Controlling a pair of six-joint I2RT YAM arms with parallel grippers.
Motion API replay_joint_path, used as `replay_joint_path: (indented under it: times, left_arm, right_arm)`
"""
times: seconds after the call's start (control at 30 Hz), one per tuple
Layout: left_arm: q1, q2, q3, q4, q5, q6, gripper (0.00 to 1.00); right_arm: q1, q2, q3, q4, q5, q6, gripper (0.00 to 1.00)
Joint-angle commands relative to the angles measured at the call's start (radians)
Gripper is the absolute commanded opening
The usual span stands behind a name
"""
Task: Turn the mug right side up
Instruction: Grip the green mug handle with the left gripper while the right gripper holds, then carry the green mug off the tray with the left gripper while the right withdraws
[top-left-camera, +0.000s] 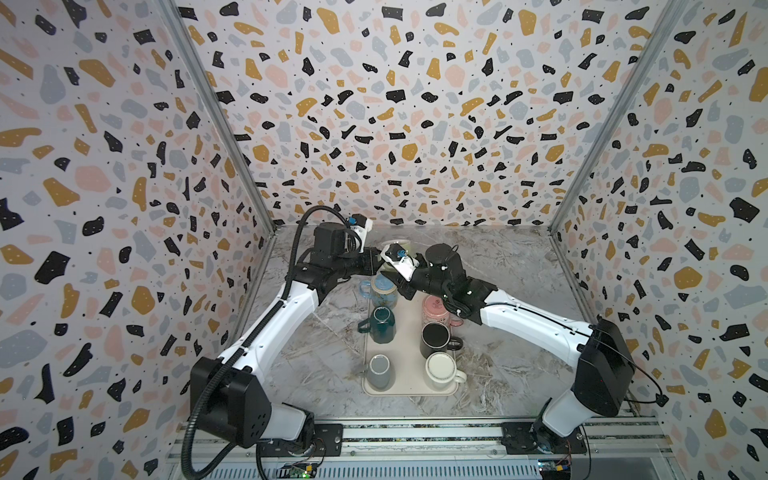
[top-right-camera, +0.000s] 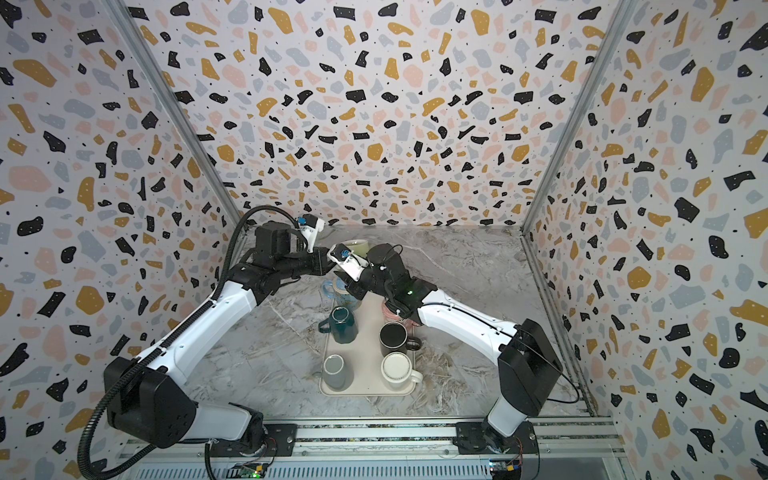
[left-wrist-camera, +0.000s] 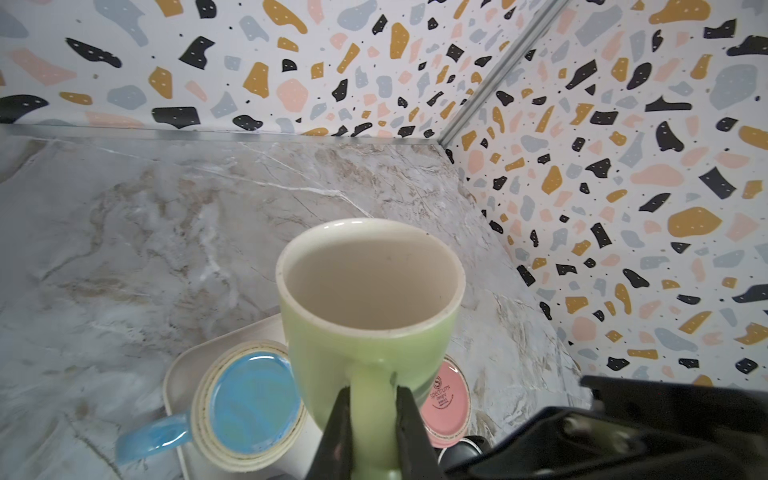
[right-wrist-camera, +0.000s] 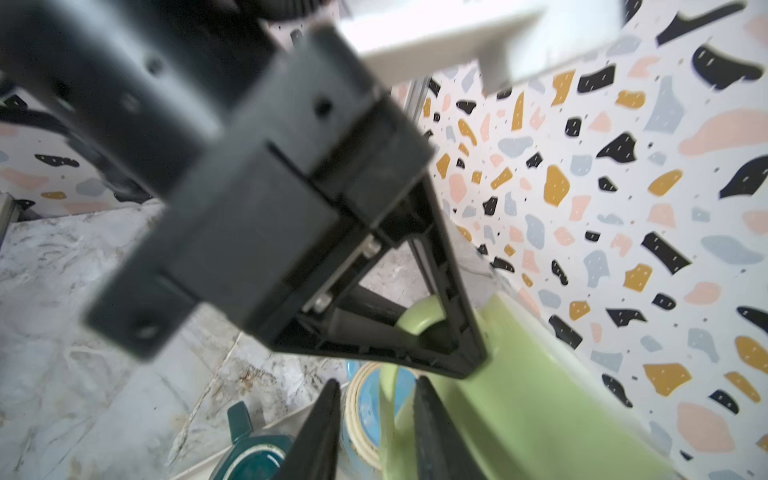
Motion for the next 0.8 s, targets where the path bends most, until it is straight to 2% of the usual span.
replay_joint_path:
  times: [0.0, 0.2, 0.47, 0.57, 0.77]
  left_arm:
    - [-0.002, -0.001, 0.078, 0.094, -0.006, -0.003, 0.00]
    - [0.011, 0.021, 0.126, 0.097, -0.099, 0.014, 0.00]
    - [0.119, 0.089, 0.180, 0.165, -0.217, 0.035, 0.00]
    - [0.133, 0.130, 0.194, 0.180, -0.306, 0.061, 0.00]
    - [0.140, 0.199, 0.146, 0.306, -0.421, 0.099, 0.00]
  right_arm:
    - [0.005, -0.061, 0.023, 0.039, 0.007, -0.020, 0.37]
    - [0.003, -0.082, 0.017, -0.021, 0.041, -0.031, 0.39]
    - [-0.040, -0.159, -0.045, -0.067, 0.057, -0.008, 0.39]
    - [-0.072, -0.201, -0.085, -0.053, 0.054, 0.021, 0.39]
    - [-0.119, -0.272, -0.153, -0.030, 0.051, 0.065, 0.38]
